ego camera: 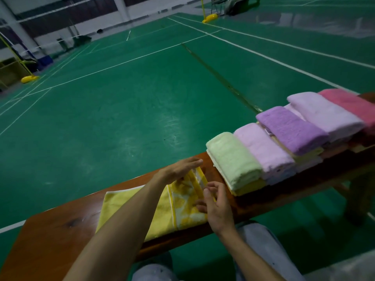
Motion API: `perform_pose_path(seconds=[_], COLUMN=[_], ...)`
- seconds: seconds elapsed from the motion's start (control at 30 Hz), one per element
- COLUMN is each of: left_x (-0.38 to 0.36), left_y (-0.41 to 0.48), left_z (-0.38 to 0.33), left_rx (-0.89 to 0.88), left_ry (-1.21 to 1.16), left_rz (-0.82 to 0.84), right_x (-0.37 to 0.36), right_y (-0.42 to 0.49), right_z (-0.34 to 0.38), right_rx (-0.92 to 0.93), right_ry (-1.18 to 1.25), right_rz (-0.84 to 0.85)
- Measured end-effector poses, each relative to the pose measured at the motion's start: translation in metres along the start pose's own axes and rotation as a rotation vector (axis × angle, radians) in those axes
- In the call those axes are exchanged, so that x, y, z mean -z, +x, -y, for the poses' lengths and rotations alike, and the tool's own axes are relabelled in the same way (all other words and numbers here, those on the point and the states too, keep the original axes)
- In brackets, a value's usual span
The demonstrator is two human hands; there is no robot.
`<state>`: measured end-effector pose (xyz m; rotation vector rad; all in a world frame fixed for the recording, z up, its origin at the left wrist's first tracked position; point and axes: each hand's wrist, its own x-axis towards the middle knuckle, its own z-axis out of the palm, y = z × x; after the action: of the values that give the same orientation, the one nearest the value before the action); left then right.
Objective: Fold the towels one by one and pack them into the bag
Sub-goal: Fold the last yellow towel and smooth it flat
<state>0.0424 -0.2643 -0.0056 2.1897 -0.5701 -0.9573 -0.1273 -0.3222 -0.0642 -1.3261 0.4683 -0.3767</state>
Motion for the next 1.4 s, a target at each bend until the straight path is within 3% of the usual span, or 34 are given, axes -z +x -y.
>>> perform_pose_path(seconds=[0.17,0.4,0.67,1.1,1.4], left_x=[0.000,0.007,0.049,0.136,0.144], left_y=[0.002,-0.021,-0.052,-0.125,-0.132], left_z=[0.013,0.027,0.041,0.153,0.204], left_rx=[-0.005,-0.085,-0.001,0.122,0.071], left_ry=[0.044,-0.263,-0.444,-0.125,0.076], left_rz=[-0.101,-0.186,-0.257,-0.480,-0.570], right_x=[0.007,0.010,-0.055,-0.213,-0.253], right_y=[-0.014,-0.028,-0.060,-0.111,-0.122], right_z=[0.005,0.013,0.038,0.006,-0.025], right_rx=[-0.127,-0.313,-0.184,-0.214,-0.277], right_ry=[0.149,0.359,0.276,0.064,0.002], right_rz=[-0.106,-0.083,0.060,0.317,0.430])
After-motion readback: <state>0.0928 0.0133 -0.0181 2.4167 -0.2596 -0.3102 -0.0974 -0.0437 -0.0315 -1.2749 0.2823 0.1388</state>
